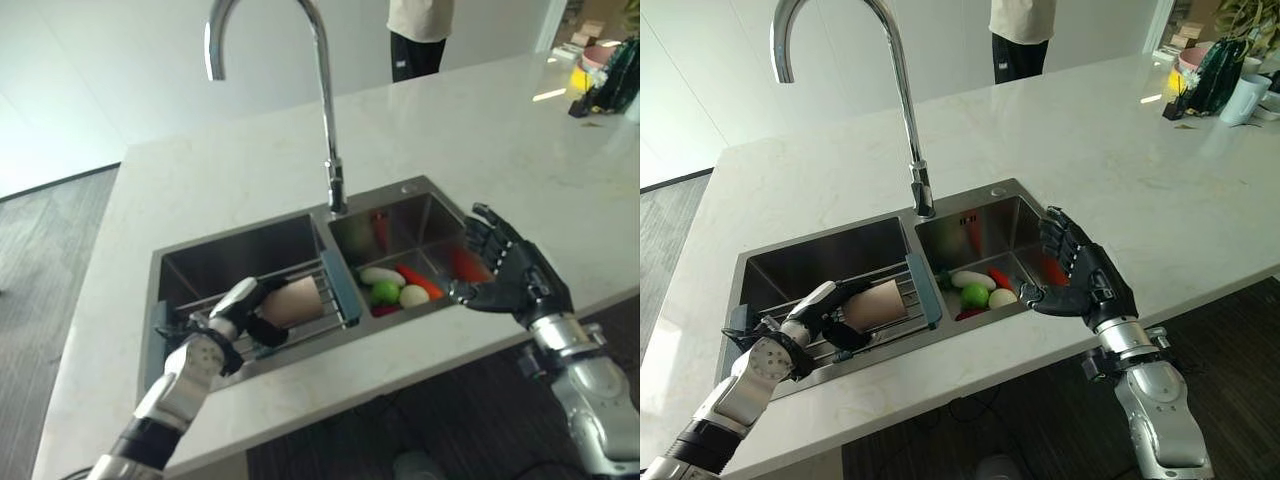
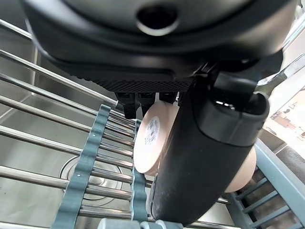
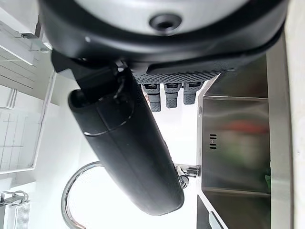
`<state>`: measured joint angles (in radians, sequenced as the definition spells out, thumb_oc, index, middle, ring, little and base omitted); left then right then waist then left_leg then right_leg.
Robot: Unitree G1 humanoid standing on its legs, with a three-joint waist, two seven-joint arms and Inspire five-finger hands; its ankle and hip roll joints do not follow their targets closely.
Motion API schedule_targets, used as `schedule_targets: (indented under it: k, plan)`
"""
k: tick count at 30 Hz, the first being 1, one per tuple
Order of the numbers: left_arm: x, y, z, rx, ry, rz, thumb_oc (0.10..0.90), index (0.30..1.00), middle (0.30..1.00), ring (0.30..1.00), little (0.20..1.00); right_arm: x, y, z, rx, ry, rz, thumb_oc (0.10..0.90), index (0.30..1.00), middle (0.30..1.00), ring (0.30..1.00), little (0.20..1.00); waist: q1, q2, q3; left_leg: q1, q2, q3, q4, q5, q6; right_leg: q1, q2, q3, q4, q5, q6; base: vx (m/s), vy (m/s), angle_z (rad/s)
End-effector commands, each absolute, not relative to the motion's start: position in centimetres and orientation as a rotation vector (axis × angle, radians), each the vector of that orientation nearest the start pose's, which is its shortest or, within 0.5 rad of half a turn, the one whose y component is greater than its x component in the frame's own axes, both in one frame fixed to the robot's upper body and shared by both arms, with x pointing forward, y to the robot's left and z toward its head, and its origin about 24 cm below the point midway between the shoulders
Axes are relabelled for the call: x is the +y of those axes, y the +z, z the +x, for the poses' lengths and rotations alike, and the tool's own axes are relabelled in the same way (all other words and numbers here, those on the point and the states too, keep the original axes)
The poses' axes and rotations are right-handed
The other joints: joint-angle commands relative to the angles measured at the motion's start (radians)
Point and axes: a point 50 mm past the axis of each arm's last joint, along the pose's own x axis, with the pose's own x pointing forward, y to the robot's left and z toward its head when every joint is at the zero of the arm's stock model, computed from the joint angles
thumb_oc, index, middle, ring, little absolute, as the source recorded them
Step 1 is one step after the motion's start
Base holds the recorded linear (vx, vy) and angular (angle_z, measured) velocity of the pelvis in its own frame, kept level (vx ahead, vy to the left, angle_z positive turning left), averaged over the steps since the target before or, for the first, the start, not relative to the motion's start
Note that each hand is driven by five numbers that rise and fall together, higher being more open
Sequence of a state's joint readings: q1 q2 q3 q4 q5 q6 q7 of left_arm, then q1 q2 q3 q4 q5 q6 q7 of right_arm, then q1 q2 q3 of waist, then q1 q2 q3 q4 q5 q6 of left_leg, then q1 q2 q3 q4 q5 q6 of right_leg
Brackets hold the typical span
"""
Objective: Place the dishes in the dishwasher.
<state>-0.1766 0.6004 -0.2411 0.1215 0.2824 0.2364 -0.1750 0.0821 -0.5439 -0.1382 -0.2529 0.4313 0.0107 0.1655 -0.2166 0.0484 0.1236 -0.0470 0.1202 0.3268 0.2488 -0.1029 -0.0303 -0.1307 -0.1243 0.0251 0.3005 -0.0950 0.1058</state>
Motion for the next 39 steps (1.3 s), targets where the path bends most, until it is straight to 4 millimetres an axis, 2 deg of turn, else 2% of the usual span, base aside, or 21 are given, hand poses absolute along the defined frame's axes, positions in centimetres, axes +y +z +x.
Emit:
schedule_targets:
  k: [1, 6, 10, 13, 16, 19, 23, 29, 31, 33, 34, 36, 37, 39]
  plan:
    - [22.0, 7.7, 30.0, 0.154, -0.213, 0.995, 0.400, 0.300, 0.300, 0.300, 0.300, -24.4, 17.1, 23.7, -0.442, 0.151, -0.216, 0.800, 0.900, 0.900, 0.900, 0.900, -0.001, -0.009, -0.015, 0.069, 0.029, -0.041, 0.051, -0.146, -0.021, 0.012, 0.025, -0.016, 0.000, -0.034, 0.065, 0.00, 0.000, 0.00]
    - [21.9, 7.7, 30.0, 0.150, -0.237, 1.009, 0.400, 0.300, 0.300, 0.300, 0.300, -24.5, 16.8, 23.6, -0.433, 0.155, -0.211, 0.800, 0.900, 0.900, 0.900, 0.900, -0.001, -0.011, -0.016, 0.072, 0.030, -0.039, 0.051, -0.147, -0.020, 0.015, 0.025, -0.014, 0.000, -0.033, 0.067, 0.02, -0.003, 0.00]
    - [21.9, 8.5, 29.9, 0.073, -0.218, 0.967, 0.400, 0.300, 0.300, 0.300, 0.300, -24.6, 16.6, 23.5, -0.430, 0.153, -0.207, 0.800, 0.900, 0.900, 0.900, 0.900, 0.006, -0.015, -0.015, 0.072, 0.030, -0.044, 0.051, -0.146, -0.021, 0.020, 0.025, -0.018, 0.000, -0.035, 0.066, 0.03, -0.014, 0.01]
    - [22.0, 10.0, 29.8, -0.047, -0.159, 0.873, 0.400, 0.300, 0.300, 0.300, 0.300, -24.6, 16.6, 23.5, -0.441, 0.147, -0.201, 0.800, 0.900, 0.900, 0.900, 0.900, 0.016, -0.019, -0.012, 0.070, 0.029, -0.053, 0.051, -0.144, -0.022, 0.024, 0.022, -0.027, 0.000, -0.036, 0.064, 0.04, -0.048, 0.02]
    - [22.5, 12.3, 29.2, -0.185, -0.085, 0.744, 0.400, 0.300, 0.300, 0.300, 0.300, -24.8, 16.5, 23.3, -0.449, 0.129, -0.186, 0.800, 0.900, 0.900, 0.900, 0.900, 0.038, -0.024, -0.009, 0.066, 0.028, -0.067, 0.051, -0.142, -0.024, 0.031, 0.018, -0.043, 0.000, -0.043, 0.059, 0.02, -0.084, 0.03]
    - [23.2, 14.7, 27.5, -0.344, -0.014, 0.572, 0.400, 0.300, 0.300, 0.300, 0.300, -24.9, 16.3, 23.0, -0.456, 0.105, -0.170, 0.800, 0.900, 0.900, 0.900, 0.900, 0.070, -0.029, -0.005, 0.056, 0.027, -0.093, 0.051, -0.136, -0.030, 0.040, 0.014, -0.070, 0.000, -0.053, 0.050, 0.01, -0.123, 0.21]
    - [24.0, 16.3, 25.1, -0.497, 0.070, 0.436, 0.400, 0.300, 0.300, 0.300, 0.300, -24.7, 16.3, 22.6, -0.461, 0.093, -0.158, 0.800, 0.900, 0.900, 0.900, 0.900, 0.107, -0.032, -0.006, 0.046, 0.030, -0.124, 0.051, -0.129, -0.040, 0.050, 0.011, -0.102, 0.000, -0.067, 0.036, 0.01, -0.148, 0.34]
    - [25.2, 17.7, 22.1, -0.657, 0.173, 0.326, 0.400, 0.300, 0.300, 0.300, 0.300, -24.3, 16.8, 22.3, -0.490, 0.101, -0.158, 0.800, 0.900, 0.900, 0.900, 0.900, 0.157, -0.030, -0.007, 0.033, 0.046, -0.162, 0.051, -0.104, -0.067, 0.064, 0.010, -0.150, 0.000, -0.085, 0.016, 0.01, -0.148, 0.31]
    - [26.2, 17.7, 20.2, -0.692, 0.234, 0.266, 0.400, 0.300, 0.300, 0.300, 0.300, -24.5, 17.8, 21.6, -0.547, 0.085, -0.157, 0.800, 0.900, 0.900, 0.900, 0.900, 0.201, -0.026, 0.000, 0.014, 0.063, -0.181, 0.051, -0.067, -0.096, 0.070, 0.001, -0.193, 0.000, -0.091, 0.004, 0.00, -0.164, 0.40]
    - [26.4, 17.7, 19.5, -0.697, 0.249, 0.247, 0.400, 0.300, 0.300, 0.300, 0.300, -24.6, 18.2, 21.2, -0.568, 0.078, -0.148, 0.800, 0.900, 0.900, 0.900, 0.900, 0.213, -0.023, 0.003, -0.007, 0.074, -0.184, 0.051, -0.042, -0.109, 0.071, -0.005, -0.211, 0.000, -0.091, 0.003, -0.09, -0.074, 0.37]
    - [26.3, 17.6, 19.0, -0.701, 0.237, 0.235, 0.400, 0.300, 0.300, 0.300, 0.300, -24.7, 18.6, 20.9, -0.595, 0.051, -0.149, 0.800, 0.900, 0.900, 0.900, 0.900, 0.227, -0.019, 0.016, -0.051, 0.093, -0.180, 0.051, -0.010, -0.122, 0.075, -0.010, -0.222, 0.000, -0.094, 0.007, -0.17, -0.054, 0.58]
    - [26.1, 17.6, 19.1, -0.709, 0.231, 0.219, 0.400, 0.300, 0.300, 0.300, 0.300, -24.8, 19.0, 20.9, -0.613, 0.029, -0.158, 0.800, 0.900, 0.900, 0.900, 0.900, 0.230, -0.019, 0.022, -0.069, 0.106, -0.151, 0.051, 0.009, -0.123, 0.069, -0.024, -0.245, 0.000, -0.092, 0.007, -0.22, -0.023, 0.70]
    - [26.0, 17.6, 19.3, -0.716, 0.231, 0.209, 0.400, 0.300, 0.300, 0.300, 0.300, -25.0, 19.2, 21.1, -0.623, 0.021, -0.164, 0.800, 0.900, 0.900, 0.900, 0.900, 0.222, -0.023, 0.022, -0.045, 0.108, -0.115, 0.051, 0.003, -0.120, 0.067, -0.039, -0.266, 0.000, -0.096, 0.008, -0.30, 0.036, 0.67]
    - [25.8, 17.9, 19.8, -0.738, 0.240, 0.190, 0.400, 0.300, 0.300, 0.300, 0.300, -25.6, 19.8, 21.3, -0.661, 0.016, -0.168, 0.800, 0.900, 0.900, 0.900, 0.900, 0.206, -0.047, 0.028, 0.019, 0.093, -0.014, 0.051, 0.005, -0.094, 0.042, -0.088, -0.318, 0.000, -0.063, 0.003, -0.38, 0.057, 0.86]
